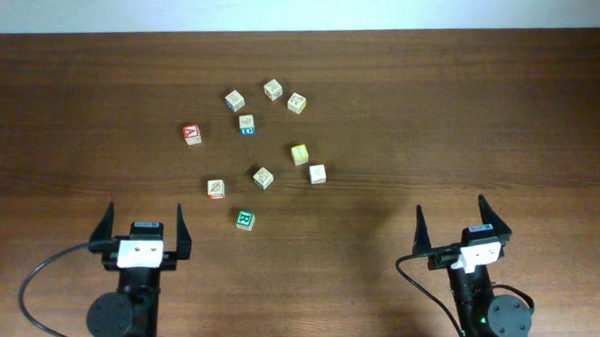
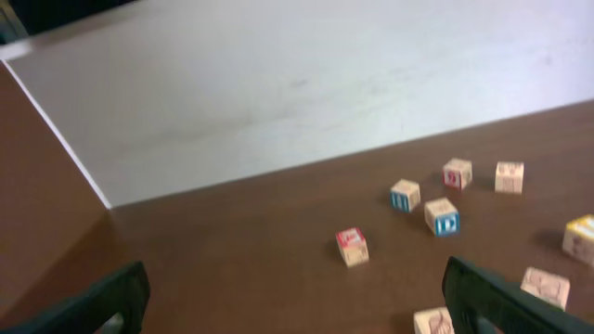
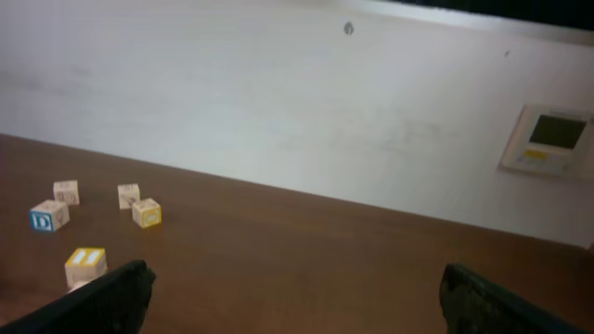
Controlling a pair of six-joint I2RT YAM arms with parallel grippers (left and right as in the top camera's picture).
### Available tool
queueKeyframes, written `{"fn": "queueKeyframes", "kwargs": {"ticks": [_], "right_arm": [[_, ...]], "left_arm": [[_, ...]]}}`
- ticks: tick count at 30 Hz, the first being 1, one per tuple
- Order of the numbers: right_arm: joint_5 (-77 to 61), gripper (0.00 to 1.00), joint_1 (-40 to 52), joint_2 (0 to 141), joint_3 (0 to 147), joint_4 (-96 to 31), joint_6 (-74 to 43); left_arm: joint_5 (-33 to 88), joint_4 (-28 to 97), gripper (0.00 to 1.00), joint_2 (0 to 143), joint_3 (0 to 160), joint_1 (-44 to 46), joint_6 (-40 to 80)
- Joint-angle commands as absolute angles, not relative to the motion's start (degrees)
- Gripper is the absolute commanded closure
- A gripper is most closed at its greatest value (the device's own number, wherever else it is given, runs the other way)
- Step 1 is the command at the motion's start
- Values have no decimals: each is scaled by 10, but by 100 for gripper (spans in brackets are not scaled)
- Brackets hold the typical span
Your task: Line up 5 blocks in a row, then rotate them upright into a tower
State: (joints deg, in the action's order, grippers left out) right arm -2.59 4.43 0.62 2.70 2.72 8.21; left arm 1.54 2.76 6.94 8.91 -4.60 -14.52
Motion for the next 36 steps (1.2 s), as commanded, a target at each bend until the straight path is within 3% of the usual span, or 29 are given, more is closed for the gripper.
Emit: {"fn": "queueKeyframes", "kwargs": {"ticks": [1,25,36], "right_arm": [[-19,2,41,2,56,28,86],[-123,2,41,14,138,27,85],[-145,2,41,168,287,-89,86]], "left_arm": [[22,26,1,93,132,-44,-138],[67,-46,1,258,233,-44,-120],[130,92,1,448,432,-44,-120]]}}
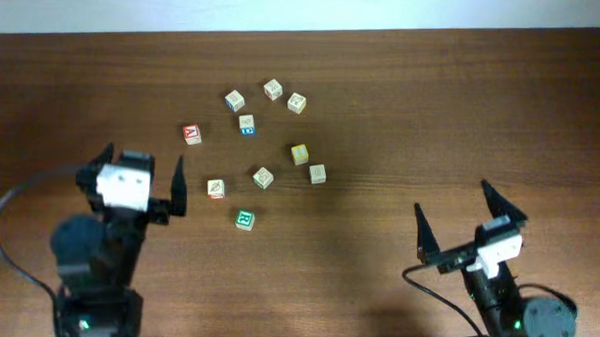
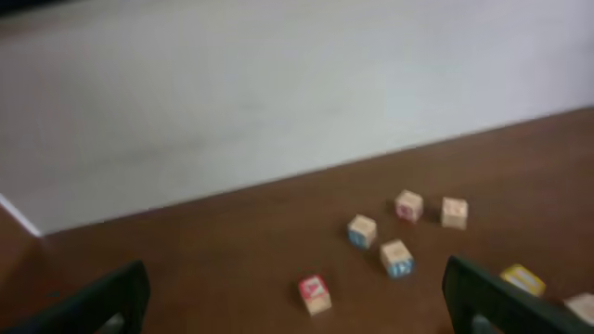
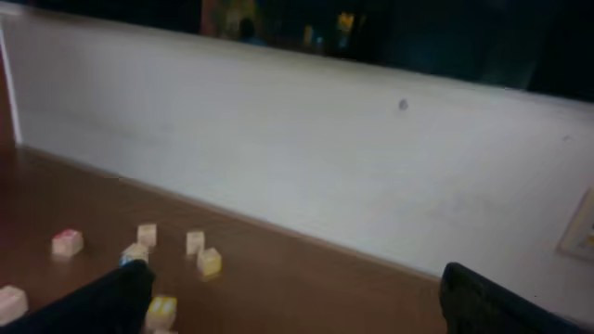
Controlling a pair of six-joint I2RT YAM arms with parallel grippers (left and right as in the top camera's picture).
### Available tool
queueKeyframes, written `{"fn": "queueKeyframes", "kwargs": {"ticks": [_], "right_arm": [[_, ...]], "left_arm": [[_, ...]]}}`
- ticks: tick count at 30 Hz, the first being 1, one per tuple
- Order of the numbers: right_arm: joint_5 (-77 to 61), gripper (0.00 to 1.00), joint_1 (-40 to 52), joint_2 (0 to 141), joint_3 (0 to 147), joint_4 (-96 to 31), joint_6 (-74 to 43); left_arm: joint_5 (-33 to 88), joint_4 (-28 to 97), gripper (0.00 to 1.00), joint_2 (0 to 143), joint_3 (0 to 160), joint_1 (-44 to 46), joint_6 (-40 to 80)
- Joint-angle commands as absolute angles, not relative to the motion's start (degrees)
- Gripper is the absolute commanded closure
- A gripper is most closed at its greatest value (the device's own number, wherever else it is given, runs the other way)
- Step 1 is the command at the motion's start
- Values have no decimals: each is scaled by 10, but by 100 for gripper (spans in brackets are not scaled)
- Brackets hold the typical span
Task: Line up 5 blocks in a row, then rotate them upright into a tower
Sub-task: 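Raise both grippers and move them over the scattered blocks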
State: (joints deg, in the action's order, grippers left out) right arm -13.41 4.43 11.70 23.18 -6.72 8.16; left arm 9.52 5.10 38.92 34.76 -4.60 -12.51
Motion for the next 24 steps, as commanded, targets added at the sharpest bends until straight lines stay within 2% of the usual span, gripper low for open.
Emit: {"fn": "queueKeyframes", "kwargs": {"ticks": [1,12,18,24], "right_arm": [[-145,2,41,194,310,-107,86],[-179,2,41,476,542,-297,86],[-211,2,41,635,662,-417,85],[-287,2,41,760,723,-474,86]], "left_arm": [[130,114,1,467,456,-44,-120],[130,347,1,651,667,-44,-121],[146,411,1,732,717,-44,-121],[217,425,1,787,718,-44,-121]]}}
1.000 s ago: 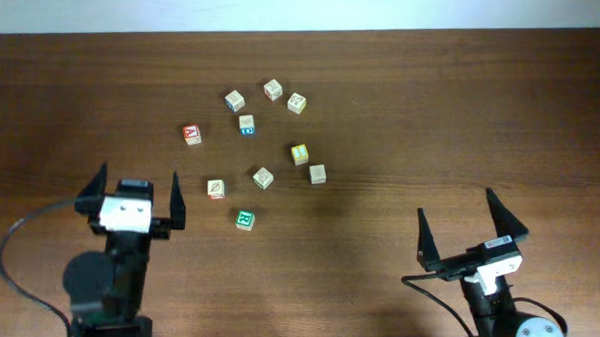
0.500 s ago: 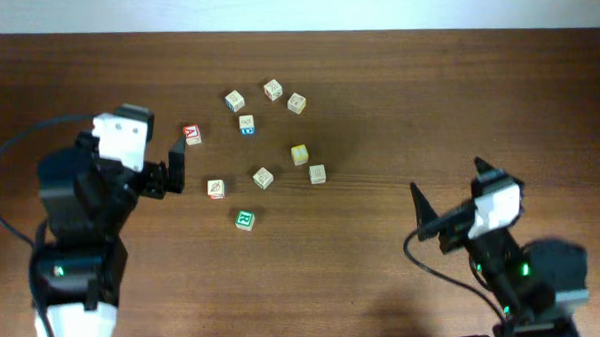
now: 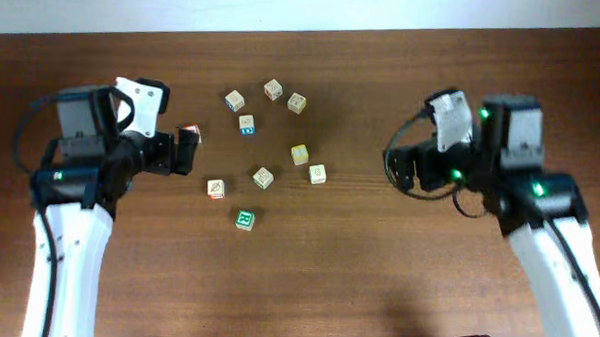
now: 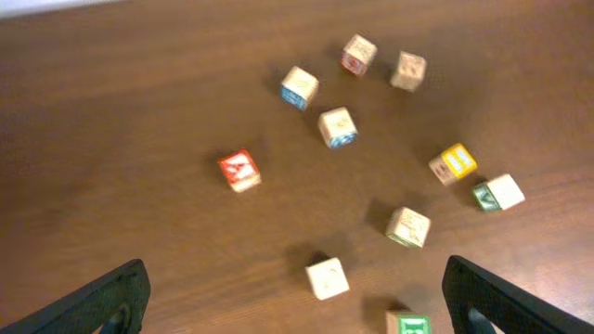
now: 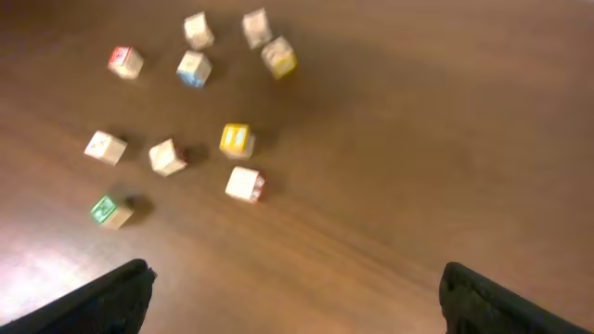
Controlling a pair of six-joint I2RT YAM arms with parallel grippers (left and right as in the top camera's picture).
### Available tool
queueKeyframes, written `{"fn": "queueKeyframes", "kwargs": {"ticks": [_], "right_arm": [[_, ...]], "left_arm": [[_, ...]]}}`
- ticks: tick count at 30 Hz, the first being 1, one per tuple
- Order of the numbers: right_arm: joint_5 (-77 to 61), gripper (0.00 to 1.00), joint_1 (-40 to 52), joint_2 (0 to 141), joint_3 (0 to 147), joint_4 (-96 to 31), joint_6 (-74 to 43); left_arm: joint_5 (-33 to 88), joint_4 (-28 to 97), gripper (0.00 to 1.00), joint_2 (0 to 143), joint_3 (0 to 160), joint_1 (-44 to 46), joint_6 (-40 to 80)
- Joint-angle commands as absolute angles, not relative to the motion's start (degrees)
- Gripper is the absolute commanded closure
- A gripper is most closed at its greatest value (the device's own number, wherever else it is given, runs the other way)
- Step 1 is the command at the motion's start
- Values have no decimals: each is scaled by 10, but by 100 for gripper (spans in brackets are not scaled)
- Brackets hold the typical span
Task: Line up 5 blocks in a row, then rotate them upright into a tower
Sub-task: 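Raise both grippers and move them over the scattered blocks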
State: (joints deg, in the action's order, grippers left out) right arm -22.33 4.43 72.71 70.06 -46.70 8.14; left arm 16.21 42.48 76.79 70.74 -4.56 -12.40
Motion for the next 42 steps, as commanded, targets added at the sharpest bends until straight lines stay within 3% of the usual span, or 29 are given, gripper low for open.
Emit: {"fn": "queueKeyframes", "kwargs": {"ticks": [1,9,14,20,21,22,26,31,42], "right_arm": [[-304,2,41,775,723,-476,86],[-336,4,41,882,723,-458,83],[-281,16,51,953,723,-441,-43],[-213,19,119,1008,723,-363,-142],[-202,19,133,1014,723,-349,-150],[-177,19,157,1021,723,-332,-158],[-93,19,214,1032,723,-298,-157],[-24,20,262,1055,723,-261,-149],[-34,42,290,1111,723,-231,-150]], "left_arm": [[238,425,1,791,718,-44,-120],[268,436,1,800,717,-44,-120],[268,430,1,801,717,-44,-120],[200,431,0,857,717,-38,-35],[185,431,5,868,717,-37,-17],[158,431,16,882,717,-37,25],[88,425,16,894,717,-37,96],[41,420,8,894,717,-37,96],[32,411,5,894,717,-38,96]]}}
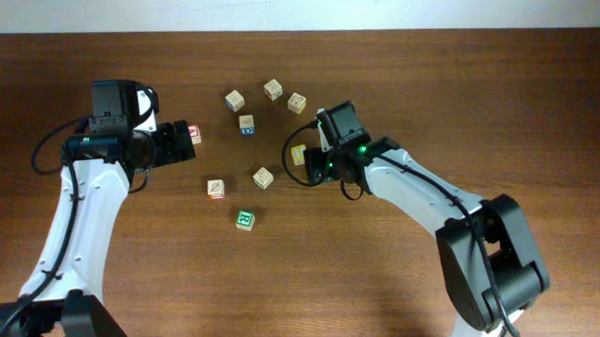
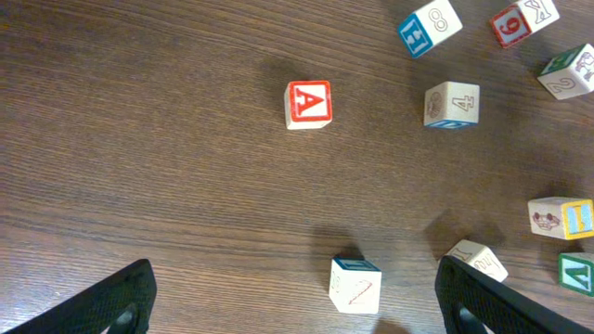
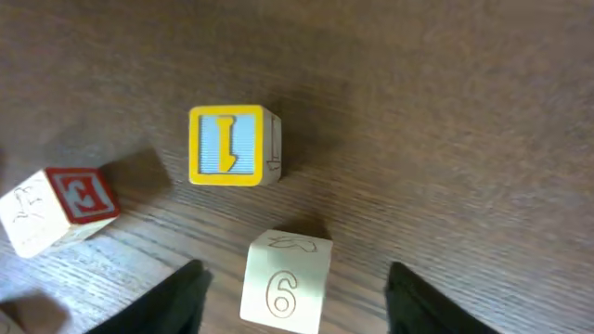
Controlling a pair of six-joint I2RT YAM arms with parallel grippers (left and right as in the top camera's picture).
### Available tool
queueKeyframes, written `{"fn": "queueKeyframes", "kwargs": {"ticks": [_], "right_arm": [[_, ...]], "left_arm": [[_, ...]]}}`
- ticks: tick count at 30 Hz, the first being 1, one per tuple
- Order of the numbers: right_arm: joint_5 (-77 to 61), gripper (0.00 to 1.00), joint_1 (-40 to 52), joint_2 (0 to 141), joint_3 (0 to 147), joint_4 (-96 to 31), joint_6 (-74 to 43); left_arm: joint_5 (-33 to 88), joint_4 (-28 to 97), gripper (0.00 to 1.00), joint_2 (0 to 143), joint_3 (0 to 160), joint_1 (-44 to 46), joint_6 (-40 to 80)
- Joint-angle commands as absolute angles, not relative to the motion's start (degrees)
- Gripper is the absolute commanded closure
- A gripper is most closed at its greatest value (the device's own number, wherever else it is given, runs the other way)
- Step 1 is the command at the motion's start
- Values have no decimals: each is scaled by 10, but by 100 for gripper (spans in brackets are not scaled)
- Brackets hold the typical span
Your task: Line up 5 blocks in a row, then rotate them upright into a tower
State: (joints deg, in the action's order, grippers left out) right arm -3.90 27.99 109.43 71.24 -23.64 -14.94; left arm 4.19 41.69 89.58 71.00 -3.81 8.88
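Observation:
Several small lettered wooden blocks lie in a loose cluster on the brown table [image 1: 426,283]. My right gripper [image 1: 316,165] [image 3: 290,289] is open and low, and a pale block marked 6 [image 3: 286,283] sits between its dark fingers [image 3: 181,299] without being touched. Just beyond it are a yellow block [image 3: 232,146] [image 1: 296,154] and a block with a red 3 [image 3: 56,209]. My left gripper [image 1: 177,144] [image 2: 297,311] hangs open above the table beside the red A block [image 2: 308,103] [image 1: 193,134]. A block marked Z [image 2: 355,284] shows between its fingertips.
At the back of the cluster are the blue 8 block [image 2: 430,26], the red 9 block [image 2: 522,20], a green-edged 2 block [image 2: 568,72] and a 4 block [image 2: 450,103]. A green block [image 1: 244,220] lies nearest the front. White wall runs along the table's far edge.
My right gripper was high, right of the cluster. Now it is low, straddling the 6 block. My left gripper has come closer to the table by the red A block. No block has moved.
Both arms began parked at the table's front edge, grippers open. Then they had lifted, and after that stood raised on either side of the cluster, looking down. Now the right one straddles the 6 block and the left hangs near the A block.

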Motion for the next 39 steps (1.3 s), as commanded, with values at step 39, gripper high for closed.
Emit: {"fn": "queueKeyframes", "kwargs": {"ticks": [39], "right_arm": [[-17,48,167,1135,765,-396,-132]], "left_arm": [[66,427,4,894,717,-21,96]]}}
